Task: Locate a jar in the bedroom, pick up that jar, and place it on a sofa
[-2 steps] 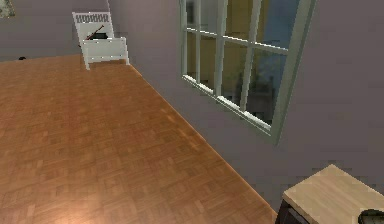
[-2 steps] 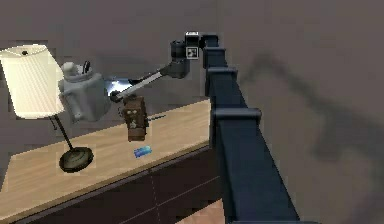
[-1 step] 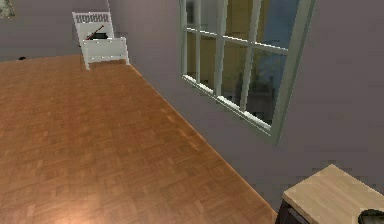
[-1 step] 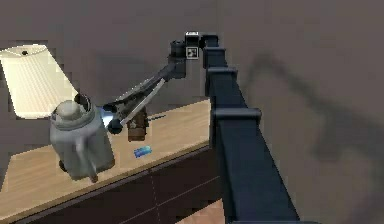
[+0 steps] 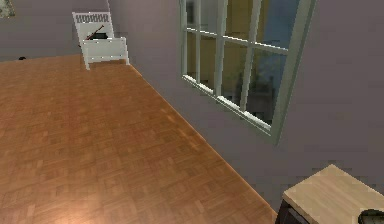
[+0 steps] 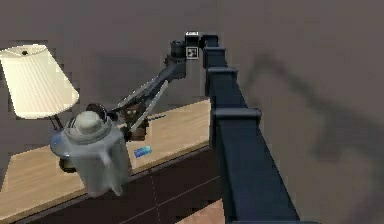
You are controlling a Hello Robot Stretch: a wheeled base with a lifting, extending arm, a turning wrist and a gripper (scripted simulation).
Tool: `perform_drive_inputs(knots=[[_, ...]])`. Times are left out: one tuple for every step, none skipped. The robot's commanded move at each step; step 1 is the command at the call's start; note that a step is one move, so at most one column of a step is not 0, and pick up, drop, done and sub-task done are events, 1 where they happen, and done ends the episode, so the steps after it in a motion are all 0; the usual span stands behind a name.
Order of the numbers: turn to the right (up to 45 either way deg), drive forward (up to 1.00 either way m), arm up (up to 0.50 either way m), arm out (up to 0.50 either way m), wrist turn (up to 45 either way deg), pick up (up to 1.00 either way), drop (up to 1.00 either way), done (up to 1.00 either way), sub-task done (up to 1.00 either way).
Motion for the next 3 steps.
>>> perform_drive_inputs(knots=[[0.0,0.0,0.0,-0.42,0.0,0.0,0.0,0.0,0.0],[-45.0,0.0,0.0,0.0,0.0,0.0,0.0,0.0,0.0],[-15.0,0.0,0.0,0.0,0.0,0.0,0.0,0.0,0.0]])
